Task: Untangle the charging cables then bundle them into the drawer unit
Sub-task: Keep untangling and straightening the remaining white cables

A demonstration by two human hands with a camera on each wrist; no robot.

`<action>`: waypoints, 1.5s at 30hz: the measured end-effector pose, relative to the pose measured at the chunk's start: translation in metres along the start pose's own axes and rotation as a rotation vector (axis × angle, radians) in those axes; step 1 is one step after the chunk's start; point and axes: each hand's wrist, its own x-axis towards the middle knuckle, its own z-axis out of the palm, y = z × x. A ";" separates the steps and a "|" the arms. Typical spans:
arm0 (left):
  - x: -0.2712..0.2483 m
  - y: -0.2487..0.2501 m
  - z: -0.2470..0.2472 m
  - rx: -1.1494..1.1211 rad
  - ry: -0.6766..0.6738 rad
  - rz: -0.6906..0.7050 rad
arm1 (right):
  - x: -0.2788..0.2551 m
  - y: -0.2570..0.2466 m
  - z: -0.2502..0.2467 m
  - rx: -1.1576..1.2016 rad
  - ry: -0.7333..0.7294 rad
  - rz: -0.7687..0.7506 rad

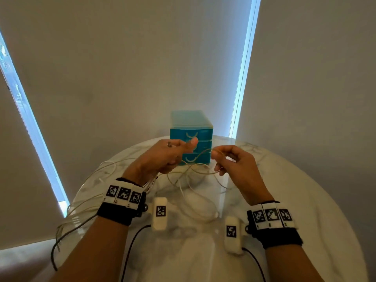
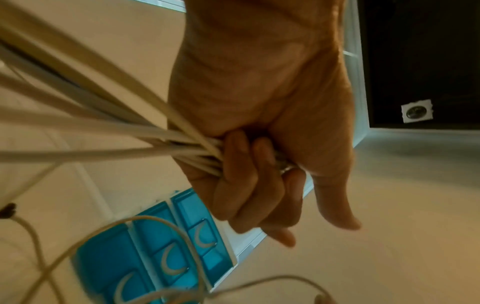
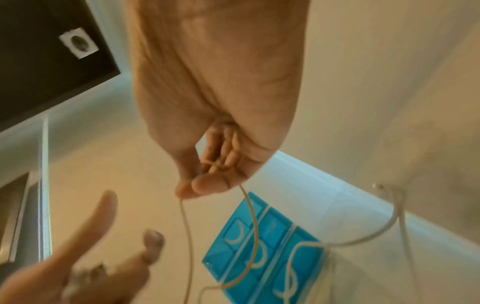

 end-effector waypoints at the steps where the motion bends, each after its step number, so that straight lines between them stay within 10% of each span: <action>1: 0.000 -0.005 0.001 0.050 -0.034 -0.038 | 0.001 0.000 0.000 0.124 0.081 0.003; 10: 0.010 -0.031 0.013 0.304 0.006 -0.167 | 0.002 -0.011 -0.001 0.795 0.137 0.059; 20: 0.019 -0.031 0.007 -0.154 0.103 -0.112 | -0.010 0.002 0.012 -0.024 -0.698 0.128; 28: 0.018 -0.031 -0.009 -0.371 0.170 0.002 | 0.006 0.039 -0.016 0.018 0.226 0.386; 36: 0.014 -0.032 -0.014 -0.513 0.019 0.105 | 0.010 0.061 0.020 0.027 -0.177 0.604; 45: 0.015 -0.033 -0.020 -0.295 0.158 -0.008 | 0.020 0.052 -0.003 0.622 0.555 0.184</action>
